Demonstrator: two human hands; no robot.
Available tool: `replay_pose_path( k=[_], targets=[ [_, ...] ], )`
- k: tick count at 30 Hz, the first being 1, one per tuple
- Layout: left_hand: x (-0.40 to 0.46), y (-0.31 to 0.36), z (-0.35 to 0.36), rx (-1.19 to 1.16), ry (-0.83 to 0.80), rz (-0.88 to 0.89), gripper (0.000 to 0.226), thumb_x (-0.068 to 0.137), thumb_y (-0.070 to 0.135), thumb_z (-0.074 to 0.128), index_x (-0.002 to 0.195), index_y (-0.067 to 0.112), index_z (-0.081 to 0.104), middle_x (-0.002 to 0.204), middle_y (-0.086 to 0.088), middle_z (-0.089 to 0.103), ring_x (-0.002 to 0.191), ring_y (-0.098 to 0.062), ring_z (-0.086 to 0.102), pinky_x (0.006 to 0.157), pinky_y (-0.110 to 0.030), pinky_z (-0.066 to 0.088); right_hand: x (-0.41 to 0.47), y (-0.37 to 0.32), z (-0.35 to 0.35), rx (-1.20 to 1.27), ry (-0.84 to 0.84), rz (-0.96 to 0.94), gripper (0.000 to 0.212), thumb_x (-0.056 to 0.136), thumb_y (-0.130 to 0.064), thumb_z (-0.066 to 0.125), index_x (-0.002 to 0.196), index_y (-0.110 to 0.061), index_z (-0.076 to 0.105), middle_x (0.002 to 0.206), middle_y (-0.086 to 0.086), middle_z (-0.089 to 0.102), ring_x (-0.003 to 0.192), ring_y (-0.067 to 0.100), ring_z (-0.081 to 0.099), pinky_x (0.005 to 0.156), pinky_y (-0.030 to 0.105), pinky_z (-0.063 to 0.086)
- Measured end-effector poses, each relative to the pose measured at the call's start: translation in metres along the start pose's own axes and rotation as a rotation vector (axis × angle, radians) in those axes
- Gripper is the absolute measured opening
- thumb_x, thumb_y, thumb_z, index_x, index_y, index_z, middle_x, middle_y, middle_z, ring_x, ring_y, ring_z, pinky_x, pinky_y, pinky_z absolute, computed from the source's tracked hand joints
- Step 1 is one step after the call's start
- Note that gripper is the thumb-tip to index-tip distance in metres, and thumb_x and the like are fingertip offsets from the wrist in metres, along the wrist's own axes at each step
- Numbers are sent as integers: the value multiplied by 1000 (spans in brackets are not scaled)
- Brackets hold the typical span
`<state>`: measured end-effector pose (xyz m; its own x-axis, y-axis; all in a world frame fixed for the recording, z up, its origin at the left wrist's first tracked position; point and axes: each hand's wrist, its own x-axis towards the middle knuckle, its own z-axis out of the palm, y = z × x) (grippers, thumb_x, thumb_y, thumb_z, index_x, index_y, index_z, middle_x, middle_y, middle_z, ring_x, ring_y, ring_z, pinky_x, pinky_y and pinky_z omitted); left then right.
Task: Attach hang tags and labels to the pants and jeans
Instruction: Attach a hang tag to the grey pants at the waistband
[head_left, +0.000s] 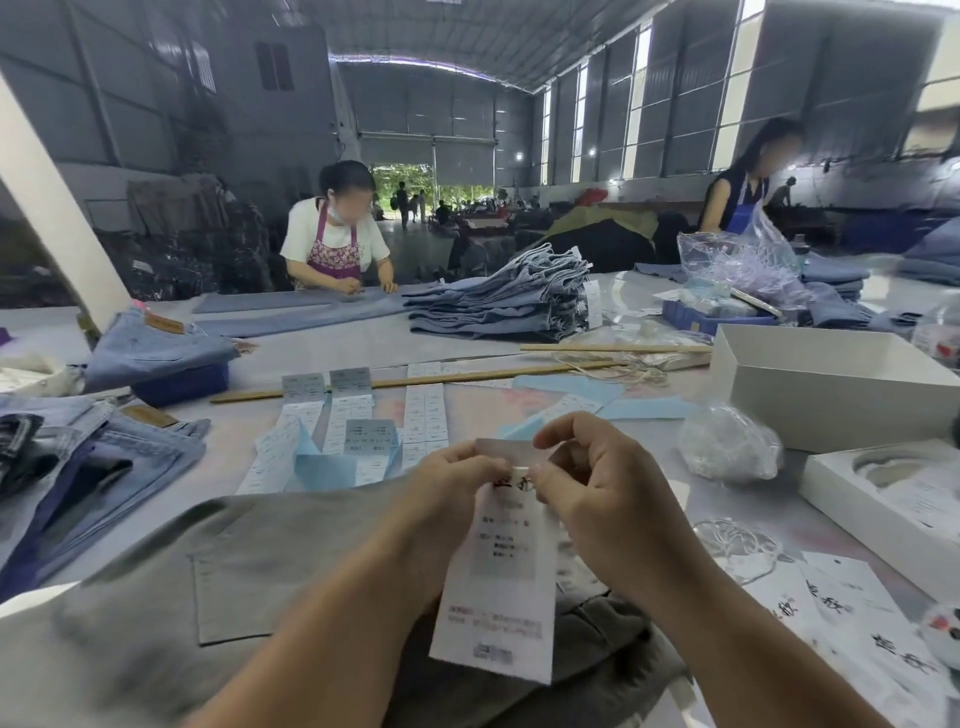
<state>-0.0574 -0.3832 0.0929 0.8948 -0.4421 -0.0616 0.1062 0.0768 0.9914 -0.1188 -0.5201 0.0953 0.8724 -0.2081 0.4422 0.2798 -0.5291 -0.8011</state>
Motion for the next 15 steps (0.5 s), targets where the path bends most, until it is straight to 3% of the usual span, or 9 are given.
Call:
replay_pose_path(
  k=[4,7,11,15],
  targets=[
    [9,-13,-20,-139,212,-9,14,96,13,56,103,8,67,84,-15,72,72,-29,69,63,-40,59,1,7,-3,-59,-32,20,13,90,-16,64,88,-28,60,64,0,65,45,4,49,45,17,39],
    [10,-20,-25,-164,251,-32,16,97,16,55,110,11,64,91,-19,73,79,-37,70,67,-46,60,1,8,-9,23,-89,88,22,90,-8,60,85,-30,61,63,2,65,45,8,50,45,23,43],
    [10,-23,-23,-89,286,-36,13,96,14,57,105,10,65,83,-16,75,67,-31,71,55,-37,58,3,5,-14,377,-298,160,25,81,-5,53,77,-19,73,64,9,65,49,19,54,44,28,43],
    [10,-26,-21,-13,294,-31,11,95,14,58,100,12,68,76,-10,74,61,-26,69,53,-32,53,5,4,-14,789,-535,197,40,68,5,42,91,0,75,82,24,68,59,27,63,49,30,50]
  ],
)
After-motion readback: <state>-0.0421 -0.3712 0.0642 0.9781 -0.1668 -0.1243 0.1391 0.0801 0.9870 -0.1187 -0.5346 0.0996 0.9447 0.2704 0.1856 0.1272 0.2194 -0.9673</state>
